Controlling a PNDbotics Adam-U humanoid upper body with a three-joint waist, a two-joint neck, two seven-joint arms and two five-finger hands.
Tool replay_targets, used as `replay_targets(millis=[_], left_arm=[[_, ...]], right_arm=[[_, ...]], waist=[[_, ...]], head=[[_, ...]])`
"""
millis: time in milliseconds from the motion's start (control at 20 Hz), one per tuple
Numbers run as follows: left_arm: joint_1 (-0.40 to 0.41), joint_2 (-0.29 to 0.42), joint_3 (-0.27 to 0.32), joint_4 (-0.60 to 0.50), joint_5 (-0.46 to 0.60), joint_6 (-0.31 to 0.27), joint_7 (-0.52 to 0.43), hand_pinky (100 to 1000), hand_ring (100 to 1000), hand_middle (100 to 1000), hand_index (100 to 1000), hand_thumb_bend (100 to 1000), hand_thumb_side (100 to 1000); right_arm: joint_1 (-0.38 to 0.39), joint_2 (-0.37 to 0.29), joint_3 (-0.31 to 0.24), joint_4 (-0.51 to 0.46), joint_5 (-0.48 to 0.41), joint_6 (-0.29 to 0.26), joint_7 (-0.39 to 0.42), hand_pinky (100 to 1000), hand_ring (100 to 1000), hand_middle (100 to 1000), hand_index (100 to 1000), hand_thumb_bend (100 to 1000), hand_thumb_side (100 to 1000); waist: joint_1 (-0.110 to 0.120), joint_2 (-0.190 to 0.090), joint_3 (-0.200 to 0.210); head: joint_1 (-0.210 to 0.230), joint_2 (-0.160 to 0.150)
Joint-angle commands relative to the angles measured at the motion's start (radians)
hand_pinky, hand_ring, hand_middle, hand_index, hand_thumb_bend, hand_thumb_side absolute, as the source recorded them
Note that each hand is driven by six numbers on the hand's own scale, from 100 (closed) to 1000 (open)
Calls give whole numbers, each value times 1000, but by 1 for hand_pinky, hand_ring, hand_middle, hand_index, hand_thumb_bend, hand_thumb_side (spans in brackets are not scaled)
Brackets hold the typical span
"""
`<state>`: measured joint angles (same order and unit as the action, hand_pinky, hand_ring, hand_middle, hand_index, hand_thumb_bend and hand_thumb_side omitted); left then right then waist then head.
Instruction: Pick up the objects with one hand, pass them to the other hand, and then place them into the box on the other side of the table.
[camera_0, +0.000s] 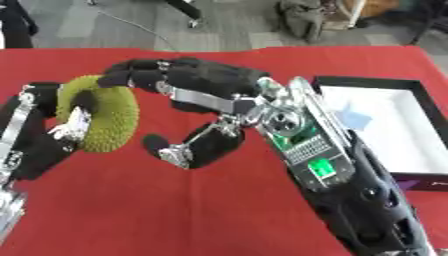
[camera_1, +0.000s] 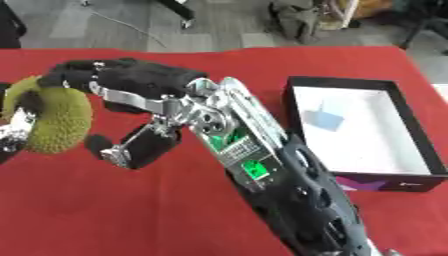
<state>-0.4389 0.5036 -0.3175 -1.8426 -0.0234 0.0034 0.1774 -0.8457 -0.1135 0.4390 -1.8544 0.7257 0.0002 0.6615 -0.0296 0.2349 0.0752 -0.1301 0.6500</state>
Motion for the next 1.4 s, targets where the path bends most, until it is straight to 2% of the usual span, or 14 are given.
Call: replay_targets(millis=[50,250,500,700,1150,1250,1300,1400], left_arm=[[-9,7,4,-27,22,-5,-5,479,389,313,374,100,563],[-10,4,2,-34,33,-7,-1,478,388,311,373,100,568],[-14,2,-2,-52,39,-23,5,477,386,309,373,100,579],[-15,3,-4,-65,35,-36,7,478,387,310,374,100,585],[-23,-4,-14,-89,39,-63,-3,477,386,308,377,100,596],[-24,-5,-17,-91,46,-66,-9,477,386,309,375,100,596],[-25,-7,-18,-92,48,-66,-12,477,386,309,374,100,597],[-27,-10,-20,-92,55,-67,-15,477,386,309,374,100,596]], right_arm=[[-21,16,1,2,42,0,-22,1000,1000,978,994,100,100],[-22,31,5,13,95,12,-39,1000,1000,980,1000,100,135],[-24,46,11,29,163,11,-16,1000,1000,985,1000,100,220],[-24,55,10,42,204,13,0,1000,1000,987,1000,100,252],[-37,76,11,63,295,41,-9,1000,1000,968,1000,100,244],[-37,84,13,68,295,46,-14,1000,1000,931,1000,100,243],[-37,89,13,71,286,51,-17,1000,1000,883,990,100,231],[-38,96,12,76,258,66,-31,987,1000,750,889,100,135]], waist=[[7,-14,2],[7,-13,4],[7,-11,6],[7,-9,8],[8,-7,8],[9,-6,8],[9,-6,8],[10,-5,8]], head=[[-6,3],[-10,2],[-16,3],[-19,3],[-22,-1],[-23,-1],[-23,-1],[-24,1]])
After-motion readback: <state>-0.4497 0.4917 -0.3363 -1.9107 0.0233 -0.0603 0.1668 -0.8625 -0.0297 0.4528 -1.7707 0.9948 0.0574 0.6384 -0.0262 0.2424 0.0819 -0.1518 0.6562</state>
